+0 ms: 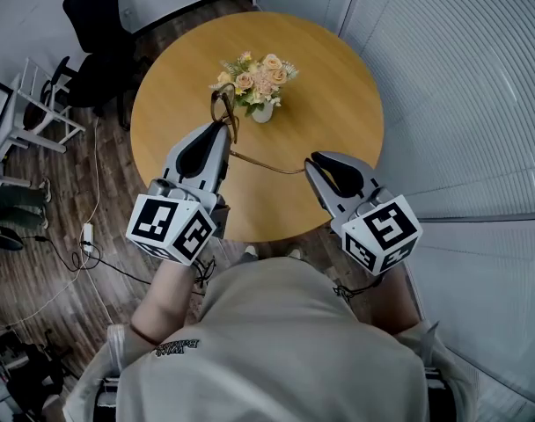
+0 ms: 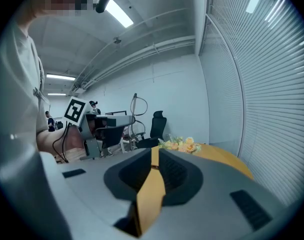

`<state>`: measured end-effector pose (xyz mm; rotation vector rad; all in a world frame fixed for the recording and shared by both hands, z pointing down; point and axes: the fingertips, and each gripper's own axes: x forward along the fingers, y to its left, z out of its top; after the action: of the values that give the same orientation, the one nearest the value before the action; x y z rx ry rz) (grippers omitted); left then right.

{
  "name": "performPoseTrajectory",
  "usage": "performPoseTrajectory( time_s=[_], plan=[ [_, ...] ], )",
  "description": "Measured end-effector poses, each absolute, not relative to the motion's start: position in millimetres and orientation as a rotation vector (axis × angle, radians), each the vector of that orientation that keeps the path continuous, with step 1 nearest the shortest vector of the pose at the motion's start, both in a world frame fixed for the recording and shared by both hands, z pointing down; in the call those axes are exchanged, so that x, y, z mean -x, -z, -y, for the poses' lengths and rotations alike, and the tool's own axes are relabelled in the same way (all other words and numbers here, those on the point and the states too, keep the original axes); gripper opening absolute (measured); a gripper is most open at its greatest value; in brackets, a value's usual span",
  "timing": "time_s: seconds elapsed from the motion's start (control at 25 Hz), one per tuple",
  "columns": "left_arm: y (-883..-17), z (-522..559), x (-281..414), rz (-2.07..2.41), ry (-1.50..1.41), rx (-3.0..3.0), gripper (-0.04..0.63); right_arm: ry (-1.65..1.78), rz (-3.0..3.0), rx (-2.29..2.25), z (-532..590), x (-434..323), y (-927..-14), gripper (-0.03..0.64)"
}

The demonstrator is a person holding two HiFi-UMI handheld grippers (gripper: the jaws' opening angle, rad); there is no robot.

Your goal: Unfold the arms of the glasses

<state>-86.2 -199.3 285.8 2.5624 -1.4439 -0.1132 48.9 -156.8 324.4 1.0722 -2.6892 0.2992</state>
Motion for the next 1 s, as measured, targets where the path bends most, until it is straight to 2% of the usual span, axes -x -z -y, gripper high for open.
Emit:
performPoseTrajectory(
  time_s=[0.2,0.52,0.76,1.0],
  plan=[
    [-290,198,87,1.477,0.076,-2.579,0.037,-0.175,2.694,-1.016,153,-44,-326,0.061],
    [-290,189,70,1.449,-0.030,-2.678,0.037,0.089,2.752,-0.885,158,-31,-273,0.067],
    [-283,174,44,1.360,-0.062,-2.750,0.037,0.152,2.676,-0.576,151,7,-300,0.067],
    [-281,164,26,1.296,-0.113,-2.823,0.037,0.128,2.589,-0.366,150,13,-333,0.067]
  ],
)
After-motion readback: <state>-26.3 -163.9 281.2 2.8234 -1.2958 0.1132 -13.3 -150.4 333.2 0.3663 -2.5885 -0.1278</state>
